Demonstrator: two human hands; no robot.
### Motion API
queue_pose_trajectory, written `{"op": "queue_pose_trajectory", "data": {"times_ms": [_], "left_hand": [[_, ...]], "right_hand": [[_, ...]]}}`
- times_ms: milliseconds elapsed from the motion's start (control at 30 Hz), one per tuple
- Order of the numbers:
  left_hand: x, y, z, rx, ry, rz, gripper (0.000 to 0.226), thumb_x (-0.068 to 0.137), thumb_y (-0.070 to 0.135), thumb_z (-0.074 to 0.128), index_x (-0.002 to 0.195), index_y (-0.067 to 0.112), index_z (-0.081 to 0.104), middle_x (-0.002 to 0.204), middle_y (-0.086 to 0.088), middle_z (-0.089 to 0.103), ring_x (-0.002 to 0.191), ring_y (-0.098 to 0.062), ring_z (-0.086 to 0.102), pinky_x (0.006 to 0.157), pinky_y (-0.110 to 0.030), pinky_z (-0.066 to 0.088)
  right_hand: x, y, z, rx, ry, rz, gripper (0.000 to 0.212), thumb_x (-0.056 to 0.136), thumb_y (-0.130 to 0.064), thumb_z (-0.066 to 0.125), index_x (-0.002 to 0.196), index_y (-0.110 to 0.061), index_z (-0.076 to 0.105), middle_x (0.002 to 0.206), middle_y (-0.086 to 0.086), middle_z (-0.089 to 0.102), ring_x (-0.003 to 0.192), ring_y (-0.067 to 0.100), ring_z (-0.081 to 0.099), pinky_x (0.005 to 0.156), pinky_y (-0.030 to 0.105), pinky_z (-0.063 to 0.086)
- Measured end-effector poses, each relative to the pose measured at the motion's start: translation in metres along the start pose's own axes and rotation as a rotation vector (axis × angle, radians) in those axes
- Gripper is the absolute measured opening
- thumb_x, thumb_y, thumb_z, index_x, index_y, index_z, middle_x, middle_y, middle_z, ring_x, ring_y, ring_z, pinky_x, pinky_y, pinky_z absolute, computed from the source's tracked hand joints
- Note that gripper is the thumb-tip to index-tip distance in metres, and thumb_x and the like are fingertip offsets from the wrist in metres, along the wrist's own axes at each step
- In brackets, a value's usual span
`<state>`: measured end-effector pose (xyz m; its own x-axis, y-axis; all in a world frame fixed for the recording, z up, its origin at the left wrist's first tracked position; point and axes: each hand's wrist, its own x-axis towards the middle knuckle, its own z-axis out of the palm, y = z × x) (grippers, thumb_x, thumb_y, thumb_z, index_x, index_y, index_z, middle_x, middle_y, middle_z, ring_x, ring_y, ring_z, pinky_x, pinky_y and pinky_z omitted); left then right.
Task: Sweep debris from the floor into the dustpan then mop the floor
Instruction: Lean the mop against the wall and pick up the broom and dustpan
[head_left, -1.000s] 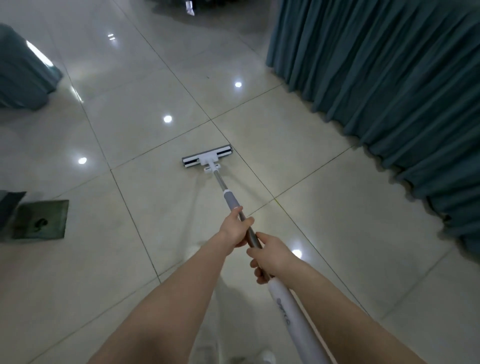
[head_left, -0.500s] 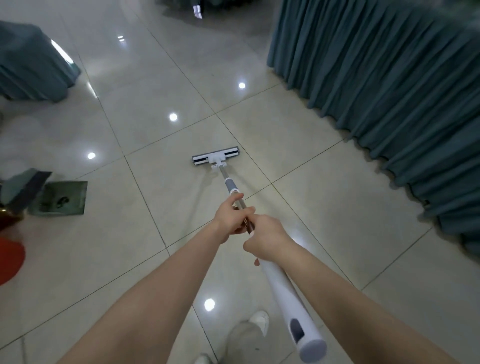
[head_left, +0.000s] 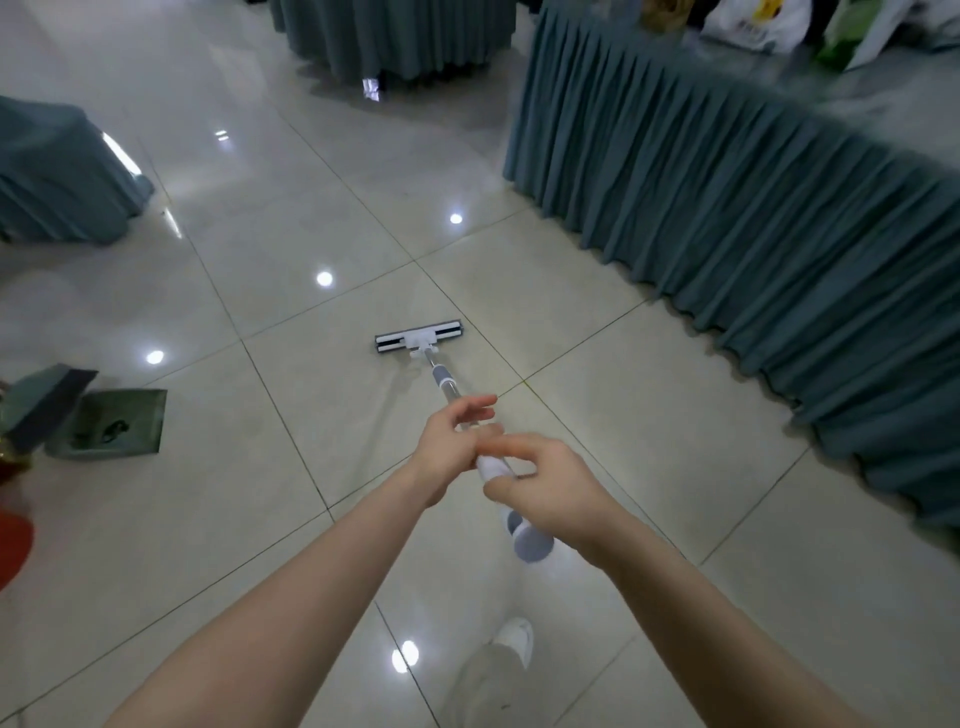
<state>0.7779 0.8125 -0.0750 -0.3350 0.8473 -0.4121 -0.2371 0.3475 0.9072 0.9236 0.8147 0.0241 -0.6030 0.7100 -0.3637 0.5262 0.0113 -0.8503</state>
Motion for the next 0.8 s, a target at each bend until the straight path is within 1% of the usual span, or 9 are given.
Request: {"op": "queue_pose_trajectory", "data": {"times_ms": [100,167,267,367,533,600,667,733,800], "left_hand": [[-0.010,0.019,0.000,-0.030,-0.036,0.059,0.032,0.088,0.010,0.066,0.119,0.014,0.063,0.116,-0.008,0.062,0.097,-0.017,0.065,0.072,-0.025,0.055],[-0.015,0.035,0.004,-0.031,-0.056,0.092,0.029,0.089,0.013,0.065,0.118,0.011,0.064,0.104,-0.003,0.065,0.086,-0.011,0.064,0.062,-0.015,0.050],[-0.018,0.061,0.011,0.068,-0.063,0.147,0.024,0.093,0.006,0.051,0.112,0.012,0.065,0.091,0.001,0.067,0.070,0.001,0.063,0.057,-0.011,0.047],[-0.012,0.088,0.006,0.061,-0.051,0.152,0.025,0.088,0.000,0.045,0.096,0.013,0.065,0.083,-0.002,0.066,0.079,-0.012,0.063,0.060,-0.018,0.052],[0.020,0.134,-0.017,0.313,0.041,0.391,0.038,0.082,-0.013,0.050,0.109,0.009,0.063,0.104,-0.006,0.069,0.098,-0.020,0.065,0.079,-0.032,0.053],[0.035,0.155,-0.022,0.421,0.054,0.535,0.034,0.081,-0.005,0.062,0.110,0.013,0.064,0.105,0.000,0.070,0.100,-0.015,0.066,0.083,-0.027,0.052],[0.050,0.176,-0.024,0.464,0.082,0.606,0.031,0.080,0.012,0.071,0.106,0.028,0.064,0.101,0.013,0.069,0.098,-0.006,0.064,0.082,-0.022,0.050],[0.064,0.196,-0.023,0.465,0.151,0.657,0.027,0.079,0.026,0.070,0.099,0.041,0.060,0.095,0.022,0.067,0.092,0.001,0.061,0.079,-0.015,0.045],[0.079,0.212,-0.020,0.407,0.211,0.722,0.024,0.079,0.036,0.066,0.101,0.040,0.059,0.098,0.022,0.066,0.093,0.001,0.061,0.077,-0.008,0.041]], "right_hand": [[-0.019,-0.008,0.000,0.102,0.025,-0.083,0.024,0.083,-0.022,0.066,0.103,-0.035,0.072,0.107,-0.015,0.060,0.089,0.004,0.061,0.076,0.017,0.047],[-0.024,-0.011,0.000,-0.037,0.104,-0.187,0.033,0.085,-0.027,0.070,0.116,-0.037,0.066,0.121,-0.015,0.056,0.103,0.000,0.056,0.090,0.018,0.043],[-0.016,-0.023,-0.006,-0.228,0.224,-0.300,0.043,0.092,-0.023,0.062,0.129,-0.042,0.051,0.124,-0.010,0.055,0.107,0.008,0.052,0.092,0.024,0.043],[0.005,-0.038,-0.021,-0.269,0.291,-0.379,0.045,0.093,-0.024,0.059,0.129,-0.047,0.042,0.122,-0.013,0.054,0.106,0.009,0.054,0.090,0.028,0.047],[0.056,-0.073,-0.059,-0.288,0.281,-0.528,0.047,0.094,-0.029,0.060,0.127,-0.050,0.035,0.123,-0.014,0.056,0.105,0.010,0.057,0.088,0.027,0.048],[0.079,-0.095,-0.074,-0.283,0.262,-0.573,0.047,0.093,-0.029,0.060,0.125,-0.051,0.034,0.117,-0.014,0.057,0.104,0.011,0.058,0.086,0.028,0.049],[0.102,-0.119,-0.089,-0.285,0.248,-0.610,0.042,0.093,-0.030,0.060,0.123,-0.048,0.037,0.112,-0.011,0.057,0.101,0.012,0.059,0.083,0.029,0.051],[0.125,-0.145,-0.103,-0.320,0.225,-0.650,0.037,0.094,-0.032,0.059,0.125,-0.041,0.041,0.109,-0.006,0.060,0.095,0.014,0.060,0.078,0.025,0.050],[0.148,-0.171,-0.116,-0.403,0.210,-0.694,0.037,0.094,-0.035,0.058,0.128,-0.035,0.044,0.102,-0.006,0.059,0.090,0.014,0.058,0.068,0.019,0.042]]}}
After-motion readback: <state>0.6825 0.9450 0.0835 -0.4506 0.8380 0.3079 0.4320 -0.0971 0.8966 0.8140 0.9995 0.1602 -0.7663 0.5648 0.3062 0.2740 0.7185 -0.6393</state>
